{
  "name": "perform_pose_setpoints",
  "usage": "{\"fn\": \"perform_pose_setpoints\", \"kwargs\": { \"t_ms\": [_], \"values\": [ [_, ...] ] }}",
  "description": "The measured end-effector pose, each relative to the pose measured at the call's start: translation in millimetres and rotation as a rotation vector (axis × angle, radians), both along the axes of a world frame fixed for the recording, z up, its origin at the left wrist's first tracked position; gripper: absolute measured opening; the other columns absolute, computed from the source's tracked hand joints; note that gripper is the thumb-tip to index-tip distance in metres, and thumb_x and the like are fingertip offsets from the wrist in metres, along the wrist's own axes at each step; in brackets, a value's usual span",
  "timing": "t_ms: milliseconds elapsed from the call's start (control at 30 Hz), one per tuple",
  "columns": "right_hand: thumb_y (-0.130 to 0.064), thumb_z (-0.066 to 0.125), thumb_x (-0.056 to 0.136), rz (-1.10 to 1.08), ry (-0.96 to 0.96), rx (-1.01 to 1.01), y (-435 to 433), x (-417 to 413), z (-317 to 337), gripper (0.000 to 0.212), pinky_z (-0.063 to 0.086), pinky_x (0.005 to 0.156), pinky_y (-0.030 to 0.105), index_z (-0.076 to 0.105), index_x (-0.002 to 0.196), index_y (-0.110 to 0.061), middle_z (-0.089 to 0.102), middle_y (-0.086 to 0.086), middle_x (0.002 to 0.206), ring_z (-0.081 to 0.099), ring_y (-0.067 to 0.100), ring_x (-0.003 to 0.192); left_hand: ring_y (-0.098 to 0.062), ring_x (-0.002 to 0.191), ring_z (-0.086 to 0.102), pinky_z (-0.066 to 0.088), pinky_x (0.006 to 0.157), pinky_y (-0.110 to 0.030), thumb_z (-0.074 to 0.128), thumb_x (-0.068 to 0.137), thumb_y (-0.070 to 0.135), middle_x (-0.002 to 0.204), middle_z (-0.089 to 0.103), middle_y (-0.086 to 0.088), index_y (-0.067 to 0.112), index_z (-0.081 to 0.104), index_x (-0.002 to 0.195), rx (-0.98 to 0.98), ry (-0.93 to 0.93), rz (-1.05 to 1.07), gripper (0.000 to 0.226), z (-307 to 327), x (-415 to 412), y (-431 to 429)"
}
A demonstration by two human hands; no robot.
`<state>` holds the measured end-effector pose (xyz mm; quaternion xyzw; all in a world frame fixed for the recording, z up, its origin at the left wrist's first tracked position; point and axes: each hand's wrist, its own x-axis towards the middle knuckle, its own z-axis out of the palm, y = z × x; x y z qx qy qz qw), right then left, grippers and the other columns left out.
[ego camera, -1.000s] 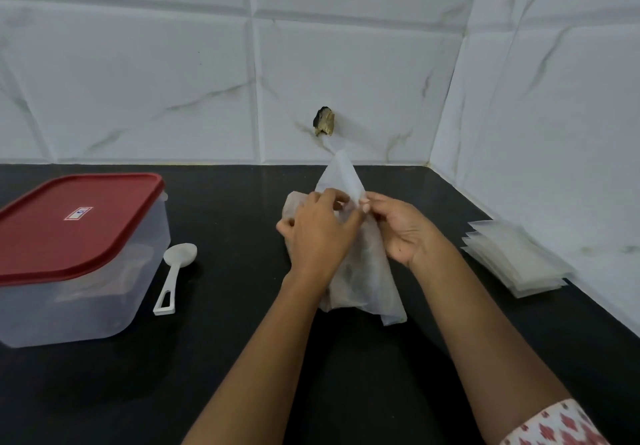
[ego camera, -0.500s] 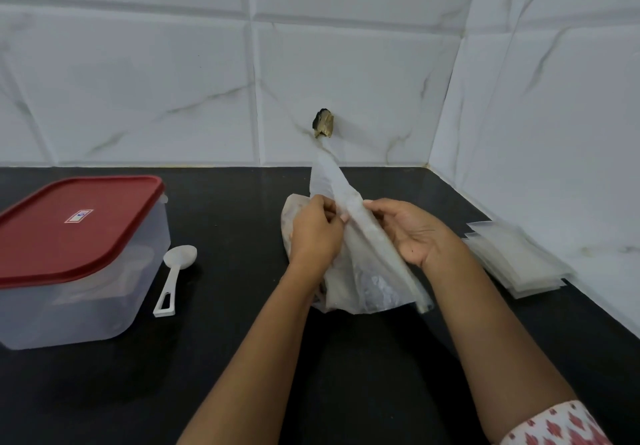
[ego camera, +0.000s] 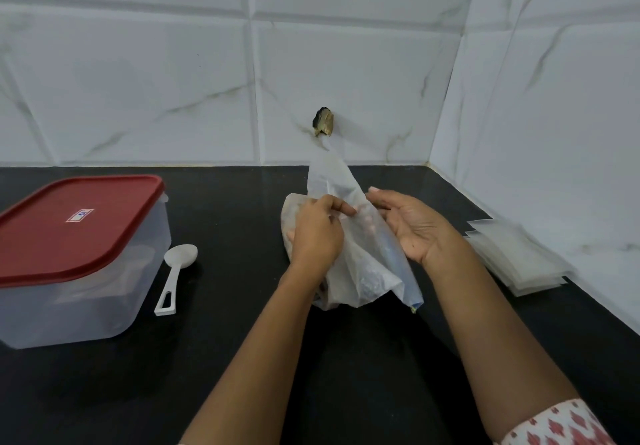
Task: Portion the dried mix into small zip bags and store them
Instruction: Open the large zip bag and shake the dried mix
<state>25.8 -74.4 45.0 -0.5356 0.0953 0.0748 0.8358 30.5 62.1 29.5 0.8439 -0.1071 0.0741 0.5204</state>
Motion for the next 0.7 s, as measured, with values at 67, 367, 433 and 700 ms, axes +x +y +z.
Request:
{"fn": "perform_pose_setpoints", "kwargs": {
  "t_ms": [67,367,433,700],
  "values": [
    [-0.018,0.054,0.090,-0.057,0.007,-0.028,-3,-1,1,0.023,0.056,0.067,0.031,0.062,0.102,0.000,0.064,0.013,0.084,0.062,0.023,0.070,-0.014,0.097,0.051,0.040,0.100,-0.046,0.038,0.092,0.002,0.096,0.044,0.015,0.028,0.062,0.086,-0.021,0.020,0.005,0.036,-1,2,1],
    [0.004,0.057,0.085,-0.160,-0.176,-0.228,7,-1,0,0.019,0.057,0.068,0.034,0.059,0.097,-0.010,0.064,0.010,0.087,0.064,0.021,0.071,-0.016,0.122,0.029,0.023,0.099,-0.026,0.050,0.091,0.014,0.130,0.038,-0.001,0.020,0.065,0.106,0.096,-0.209,0.107,0.022,2,-3,0],
    [0.006,0.058,0.084,-0.248,-0.242,-0.472,14,2,-3,0.025,0.053,0.070,0.034,0.054,0.092,-0.018,0.060,0.005,0.086,0.060,0.018,0.073,-0.010,0.113,0.032,0.027,0.093,-0.020,0.051,0.090,0.011,0.124,0.043,-0.001,0.018,0.067,0.101,-0.041,-0.363,0.075,0.021,6,-5,-1],
    [-0.001,0.051,0.089,-0.162,-0.487,-0.828,31,-1,3,0.021,0.046,0.076,0.028,0.055,0.106,-0.011,0.063,0.010,0.098,0.058,0.015,0.086,-0.012,0.073,0.063,0.051,0.070,-0.021,0.057,0.091,0.027,0.072,0.062,0.005,0.009,0.064,0.093,-0.312,-0.140,-0.010,0.020,6,-3,-4]
  ]
}}
